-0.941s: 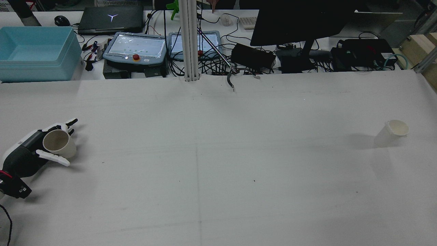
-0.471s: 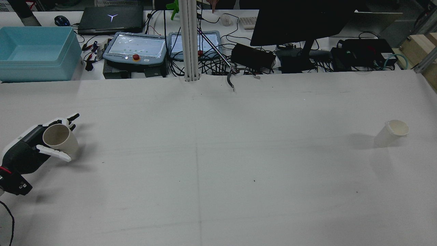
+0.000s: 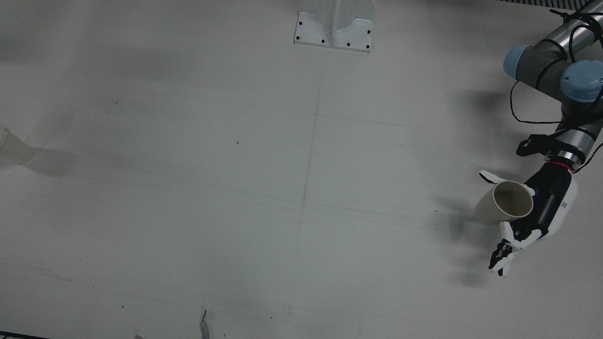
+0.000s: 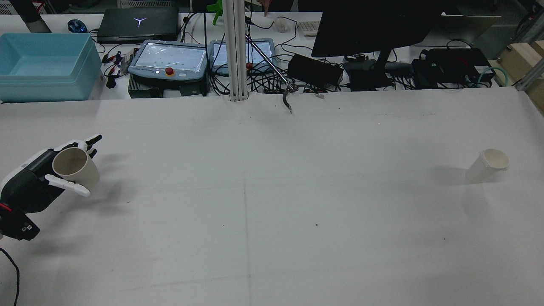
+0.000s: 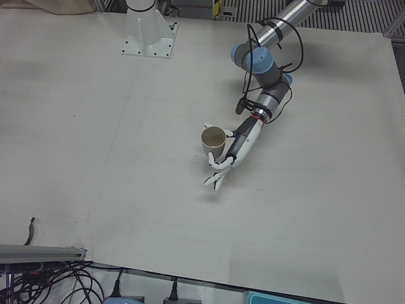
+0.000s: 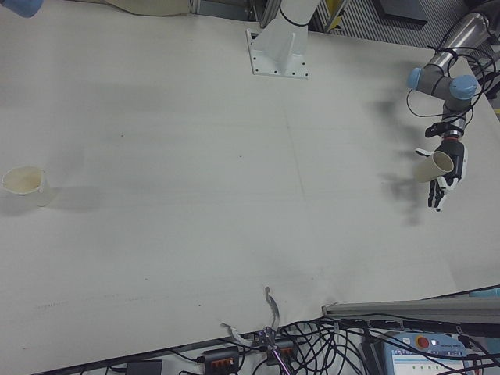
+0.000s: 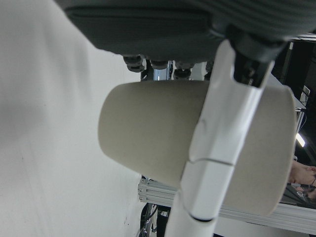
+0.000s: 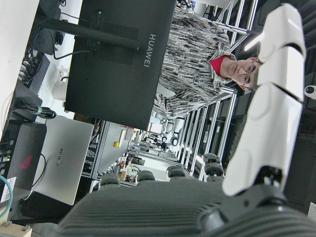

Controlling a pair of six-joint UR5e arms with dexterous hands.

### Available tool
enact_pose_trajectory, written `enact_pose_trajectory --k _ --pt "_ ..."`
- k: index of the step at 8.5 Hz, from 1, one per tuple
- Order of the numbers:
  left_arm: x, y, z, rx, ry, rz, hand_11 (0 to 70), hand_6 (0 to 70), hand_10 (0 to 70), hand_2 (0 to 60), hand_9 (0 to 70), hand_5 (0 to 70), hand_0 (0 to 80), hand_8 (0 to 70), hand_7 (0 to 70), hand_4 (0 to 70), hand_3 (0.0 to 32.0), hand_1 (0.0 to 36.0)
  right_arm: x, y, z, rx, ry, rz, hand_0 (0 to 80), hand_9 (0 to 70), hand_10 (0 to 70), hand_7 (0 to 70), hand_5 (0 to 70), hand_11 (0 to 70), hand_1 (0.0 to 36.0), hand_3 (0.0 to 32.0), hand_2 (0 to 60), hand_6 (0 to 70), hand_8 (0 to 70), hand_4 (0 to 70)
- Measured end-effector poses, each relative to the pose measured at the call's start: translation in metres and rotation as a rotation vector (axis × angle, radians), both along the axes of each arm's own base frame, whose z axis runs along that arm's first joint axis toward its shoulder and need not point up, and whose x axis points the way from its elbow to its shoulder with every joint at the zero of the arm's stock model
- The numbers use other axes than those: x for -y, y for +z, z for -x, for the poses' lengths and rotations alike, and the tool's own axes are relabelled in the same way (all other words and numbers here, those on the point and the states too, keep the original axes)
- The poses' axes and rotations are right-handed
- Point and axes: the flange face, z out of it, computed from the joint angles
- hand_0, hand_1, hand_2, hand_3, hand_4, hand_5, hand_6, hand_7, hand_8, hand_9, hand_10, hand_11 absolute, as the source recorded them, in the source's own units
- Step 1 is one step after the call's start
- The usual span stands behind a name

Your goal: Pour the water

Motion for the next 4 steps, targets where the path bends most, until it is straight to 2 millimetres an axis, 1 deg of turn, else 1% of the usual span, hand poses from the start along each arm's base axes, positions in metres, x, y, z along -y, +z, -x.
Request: enact_pose_trajectory --k 2,3,4 --pt "-0.006 -0.022 0.003 -0.01 0.008 0.011 6.6 12.1 1.4 60.0 0.8 70.0 80.0 1.4 11.3 36.3 0.0 36.0 -0.009 0.034 0.005 -0.002 -0.009 -0.02 51.2 1.1 0.0 0.0 6.5 0.0 21.2 0.0 11.2 8.1 1.1 0.0" --pt "-0.008 -0.032 0.005 -0.013 0.011 0.013 6.7 12.1 1.5 60.0 0.8 70.0 80.0 1.4 11.3 36.4 0.0 36.0 -0.017 0.057 0.006 -0.005 -0.011 -0.034 51.6 0.2 0.0 0.0 6.5 0.0 21.7 0.0 11.8 7.8 0.5 0.0" --pt "-0.011 -0.041 0.007 -0.015 0.013 0.019 6.7 12.0 1.5 60.0 0.8 70.0 80.0 1.4 11.2 36.0 0.0 36.0 -0.028 0.084 0.007 -0.005 -0.009 -0.048 51.9 0.4 0.0 0.0 6.7 0.0 22.3 0.0 13.0 8.8 0.8 0.0"
